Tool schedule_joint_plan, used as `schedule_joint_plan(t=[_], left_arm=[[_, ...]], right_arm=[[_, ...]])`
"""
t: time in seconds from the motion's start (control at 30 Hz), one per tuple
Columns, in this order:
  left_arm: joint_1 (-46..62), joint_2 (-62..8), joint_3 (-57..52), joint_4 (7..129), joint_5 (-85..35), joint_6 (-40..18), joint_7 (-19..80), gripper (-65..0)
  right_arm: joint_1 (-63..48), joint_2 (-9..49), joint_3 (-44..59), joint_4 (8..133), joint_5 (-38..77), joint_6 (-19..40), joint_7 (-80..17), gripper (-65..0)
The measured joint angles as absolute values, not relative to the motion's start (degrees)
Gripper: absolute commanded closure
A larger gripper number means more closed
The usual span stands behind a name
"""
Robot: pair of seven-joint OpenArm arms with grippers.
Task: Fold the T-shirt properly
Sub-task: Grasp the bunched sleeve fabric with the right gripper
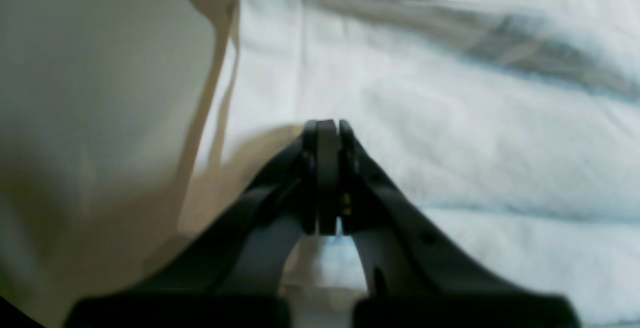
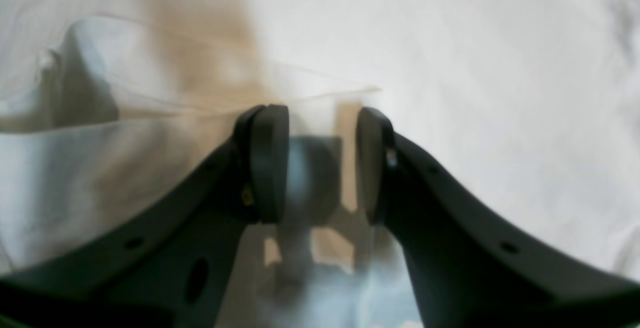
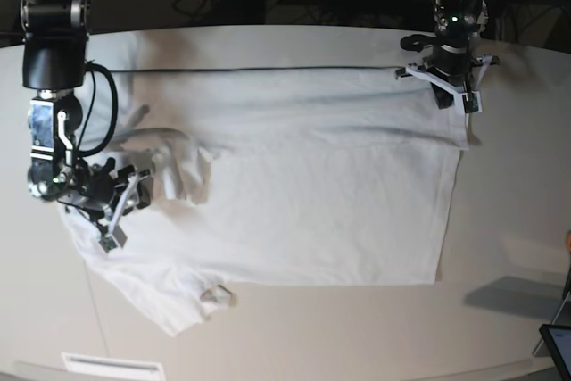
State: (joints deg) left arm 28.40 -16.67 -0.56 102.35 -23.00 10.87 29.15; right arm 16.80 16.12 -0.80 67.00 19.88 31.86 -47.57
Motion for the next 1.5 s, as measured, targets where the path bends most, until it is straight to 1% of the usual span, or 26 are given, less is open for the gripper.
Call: schedule_joint_plan(t=[0.03, 0.13, 0.17, 0.57, 0.77, 1.1, 1.17, 1.3, 1.4, 1.5], left_arm=[[28.4, -16.7, -0.6, 102.3, -23.0, 10.9, 29.1, 0.0], [28.3, -16.7, -0.6, 102.3, -23.0, 10.9, 29.1, 0.0], [28.3, -16.7, -0.6, 102.3, -23.0, 10.9, 29.1, 0.0], [28.3, -16.7, -0.6, 102.3, -23.0, 10.9, 29.1, 0.0], [28.3, -16.7, -0.6, 102.1, -23.0, 10.9, 29.1, 0.0], [27.8, -16.8, -0.6, 100.7, -23.0, 10.7, 27.8, 0.0], [27.8, -16.8, -0.6, 100.7, -23.0, 10.6, 27.8, 0.0], [26.7, -16.8, -0.6, 100.3, -23.0, 10.7, 28.3, 0.0], [26.7, -16.8, -0.6, 100.2, -23.0, 10.7, 28.1, 0.0], [26.5, -16.8, -0.5, 100.2, -23.0, 10.7, 28.1, 0.0]], right_arm=[[16.9, 15.9, -0.8, 66.8, 20.0, 31.8, -47.4, -16.5], [16.8, 15.7, -0.8, 66.4, 20.4, 31.6, -47.1, -1.9], [16.8, 15.7, -0.8, 66.4, 20.5, 31.6, -47.1, 0.0], [17.5, 15.7, -0.7, 66.5, 20.5, 31.6, -48.0, 0.0], [19.2, 17.2, 2.5, 65.8, 19.5, 31.7, -50.8, 0.0], [21.8, 19.0, 2.9, 65.1, 19.7, 31.6, -49.8, 0.0], [22.2, 18.7, 2.9, 63.3, 19.7, 31.5, -48.6, 0.0], [22.4, 18.8, 2.9, 59.6, 19.6, 31.6, -42.6, 0.0], [22.5, 18.7, 2.9, 56.2, 19.6, 31.5, -40.5, 0.0], [22.5, 18.7, 2.9, 55.7, 19.5, 31.6, -38.0, 0.0]])
